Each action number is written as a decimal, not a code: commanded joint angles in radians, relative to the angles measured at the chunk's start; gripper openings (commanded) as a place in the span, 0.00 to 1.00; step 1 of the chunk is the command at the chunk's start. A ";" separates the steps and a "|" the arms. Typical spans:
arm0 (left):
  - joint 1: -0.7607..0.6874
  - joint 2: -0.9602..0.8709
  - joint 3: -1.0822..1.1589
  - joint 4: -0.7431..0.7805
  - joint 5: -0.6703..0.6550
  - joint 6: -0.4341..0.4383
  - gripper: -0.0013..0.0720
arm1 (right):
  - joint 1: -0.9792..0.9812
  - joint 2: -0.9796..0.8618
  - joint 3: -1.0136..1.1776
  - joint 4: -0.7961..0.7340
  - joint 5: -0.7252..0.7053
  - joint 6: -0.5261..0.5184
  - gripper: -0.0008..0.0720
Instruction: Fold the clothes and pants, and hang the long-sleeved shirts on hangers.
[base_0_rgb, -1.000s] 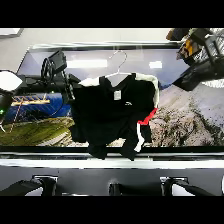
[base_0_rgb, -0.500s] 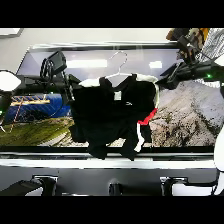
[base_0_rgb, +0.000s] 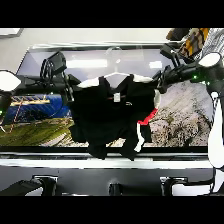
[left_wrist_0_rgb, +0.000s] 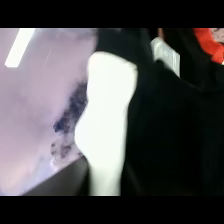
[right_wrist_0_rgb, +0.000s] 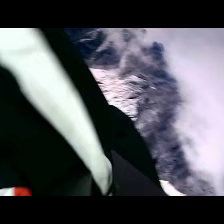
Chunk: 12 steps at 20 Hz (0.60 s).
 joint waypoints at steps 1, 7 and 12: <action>0.007 -0.002 0.000 0.008 0.043 -0.047 0.61 | 0.003 0.063 0.002 -0.063 0.058 -0.010 0.08; 0.079 -0.002 0.000 0.008 0.371 -0.563 0.96 | 0.003 0.249 0.002 -0.217 0.040 0.202 0.08; 0.135 0.029 0.000 0.008 0.354 -0.869 0.94 | 0.003 0.458 0.002 -0.579 -0.049 0.699 0.08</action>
